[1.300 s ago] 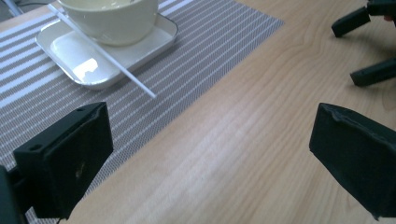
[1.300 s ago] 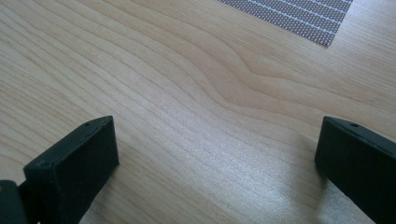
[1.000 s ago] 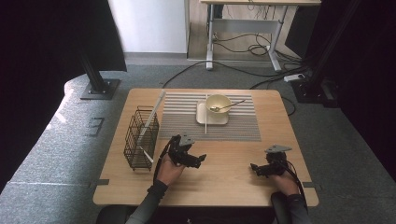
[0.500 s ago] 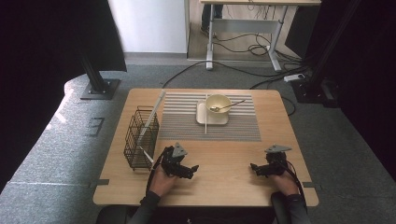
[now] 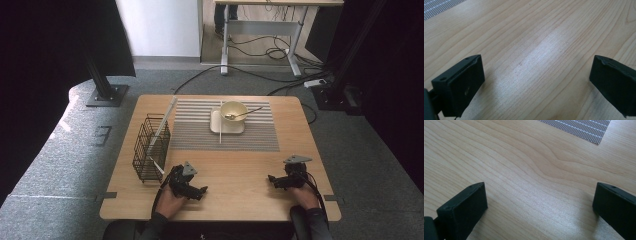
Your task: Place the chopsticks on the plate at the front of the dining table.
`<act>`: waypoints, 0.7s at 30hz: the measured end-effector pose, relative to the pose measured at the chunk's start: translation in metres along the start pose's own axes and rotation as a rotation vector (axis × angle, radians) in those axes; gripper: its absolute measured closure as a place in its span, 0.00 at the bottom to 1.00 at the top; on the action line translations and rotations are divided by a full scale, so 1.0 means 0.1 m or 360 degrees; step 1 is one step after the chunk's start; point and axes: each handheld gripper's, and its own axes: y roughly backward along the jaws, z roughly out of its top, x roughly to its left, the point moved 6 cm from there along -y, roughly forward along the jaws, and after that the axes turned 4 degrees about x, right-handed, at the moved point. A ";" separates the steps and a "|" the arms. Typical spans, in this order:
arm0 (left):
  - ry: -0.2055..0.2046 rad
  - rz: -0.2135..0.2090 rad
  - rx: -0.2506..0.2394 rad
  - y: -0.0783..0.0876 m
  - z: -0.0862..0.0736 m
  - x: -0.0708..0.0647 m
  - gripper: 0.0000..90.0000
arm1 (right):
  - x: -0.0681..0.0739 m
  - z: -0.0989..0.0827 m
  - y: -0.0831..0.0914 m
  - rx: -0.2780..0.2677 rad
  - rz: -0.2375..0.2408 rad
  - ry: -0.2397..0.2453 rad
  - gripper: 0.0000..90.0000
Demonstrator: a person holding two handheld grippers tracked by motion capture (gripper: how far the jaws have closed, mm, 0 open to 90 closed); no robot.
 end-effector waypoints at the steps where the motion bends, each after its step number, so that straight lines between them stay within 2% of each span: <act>1: -0.0003 0.0003 0.0013 -0.01 0.00 0.00 0.00 | 0.00 0.00 0.00 0.0000 0.0000 -0.0001 0.00; 2: -0.0009 0.0000 0.0037 -0.02 -0.01 -0.01 0.00 | 0.00 0.00 0.00 0.0000 0.0000 -0.0001 0.00; 11: -0.0007 -0.0003 0.0042 -0.02 -0.01 -0.01 0.00 | 0.01 0.00 0.00 0.0002 -0.0010 -0.0004 0.00; 15: 0.0002 0.0005 0.0041 -0.02 0.00 -0.01 0.00 | 0.02 0.02 0.02 0.0017 -0.0045 0.0021 0.00; 21: 0.0003 0.0005 0.0039 -0.02 0.00 -0.01 0.00 | 0.07 0.11 0.08 -0.0038 -0.0008 0.0028 0.00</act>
